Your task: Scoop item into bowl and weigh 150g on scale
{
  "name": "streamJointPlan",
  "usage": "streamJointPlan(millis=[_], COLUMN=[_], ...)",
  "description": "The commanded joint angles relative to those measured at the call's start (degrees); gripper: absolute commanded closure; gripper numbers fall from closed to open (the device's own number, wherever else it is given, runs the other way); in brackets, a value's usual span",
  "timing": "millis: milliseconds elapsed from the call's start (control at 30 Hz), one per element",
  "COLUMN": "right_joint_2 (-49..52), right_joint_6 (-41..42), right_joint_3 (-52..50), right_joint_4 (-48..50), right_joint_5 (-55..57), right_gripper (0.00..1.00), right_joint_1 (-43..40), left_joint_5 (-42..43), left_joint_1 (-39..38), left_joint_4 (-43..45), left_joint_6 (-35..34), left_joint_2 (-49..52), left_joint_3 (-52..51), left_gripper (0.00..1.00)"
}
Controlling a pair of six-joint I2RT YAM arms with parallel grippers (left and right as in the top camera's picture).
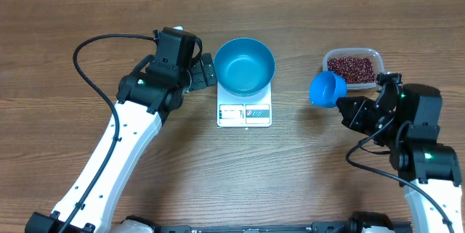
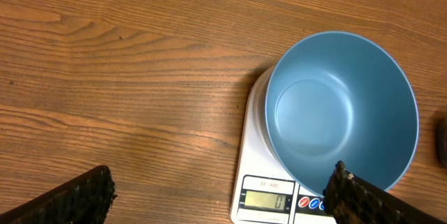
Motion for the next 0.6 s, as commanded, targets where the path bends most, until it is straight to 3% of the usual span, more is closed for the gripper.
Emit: streamJointPlan(millis=[0,333,567], right_joint_2=[0.8,13.3,16.5], right_joint_6=[-0.7,-5.2,-9.4], right_joint_3=[5.9,21.9,25.8], right_joint_4=[-1.1,-8.9,-10.1], right_joint_5=[2.4,10.2,16.0], right_gripper=[0.96,0.96,0.96], right_joint_1=[-0.2,-0.2,-0.2], left_joint_5=[0.6,0.7,0.7], left_joint_1=[0.1,0.1,0.1], left_joint_4=[-0.1,-0.1,-0.1], left_joint_6=[0.6,0.6,1.7], left_joint_2=[-0.5,-0.5,-0.5], left_joint_3=[1.2,1.2,1.2], left_gripper=[0.00,0.00,0.00])
